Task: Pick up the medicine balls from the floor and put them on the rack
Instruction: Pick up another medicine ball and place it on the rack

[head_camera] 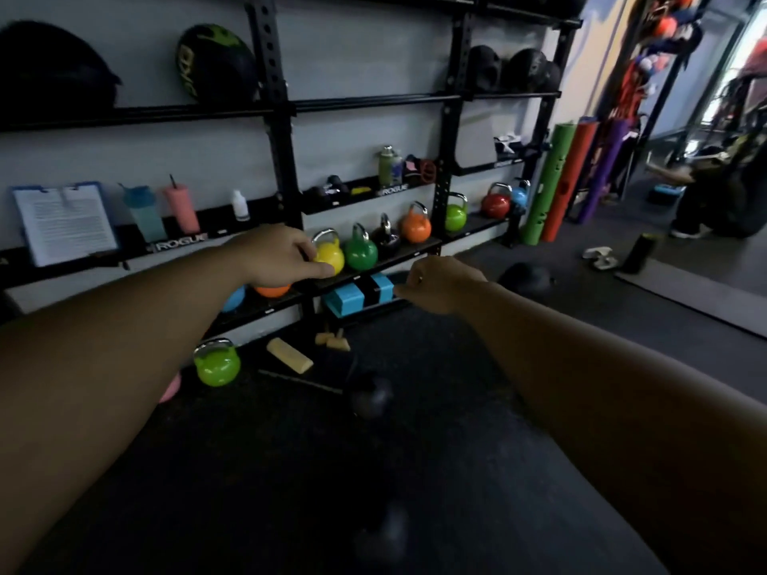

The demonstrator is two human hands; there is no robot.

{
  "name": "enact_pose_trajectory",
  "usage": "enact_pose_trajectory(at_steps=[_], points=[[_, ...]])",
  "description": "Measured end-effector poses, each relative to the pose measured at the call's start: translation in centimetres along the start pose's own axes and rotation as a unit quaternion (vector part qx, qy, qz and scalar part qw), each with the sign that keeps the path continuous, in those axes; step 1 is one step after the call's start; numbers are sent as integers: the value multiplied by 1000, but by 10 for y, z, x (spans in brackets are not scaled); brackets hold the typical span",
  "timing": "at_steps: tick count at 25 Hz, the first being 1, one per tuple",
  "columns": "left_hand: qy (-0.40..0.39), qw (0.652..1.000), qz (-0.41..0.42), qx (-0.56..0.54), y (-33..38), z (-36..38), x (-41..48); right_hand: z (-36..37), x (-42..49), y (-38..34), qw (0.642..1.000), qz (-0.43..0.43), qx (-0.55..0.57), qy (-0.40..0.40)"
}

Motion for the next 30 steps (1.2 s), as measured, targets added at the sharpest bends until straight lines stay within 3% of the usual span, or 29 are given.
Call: enact_pose_trajectory(at_steps=[4, 7, 13, 19, 23, 30], points=[[-49, 999, -16, -1, 55, 78, 4, 29, -10, 90, 999, 29, -15, -20], [-63, 997, -45, -15, 57, 128, 5, 67, -3, 130, 999, 44, -7, -29], [-102, 990, -91, -36, 8, 216, 50, 167, 51, 153, 994, 69, -5, -80], [-185, 964, -168, -93, -73, 370, 72, 303, 125, 160, 986, 57, -12, -155], [-210, 933, -260, -137, -146, 505, 64, 437, 180, 171, 981, 37, 21, -190], [-134, 885, -396, -206, -268, 778, 35, 736, 234, 197, 961, 25, 29, -274]])
Point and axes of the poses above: each hand's wrist, its own x-axis towards the middle knuckle, its own z-axis out of the palm, y = z × x, the point moved 6 cm from there along x, towards the middle knuckle, and after that the axes turned 10 degrees about z, right-handed, at the moved point
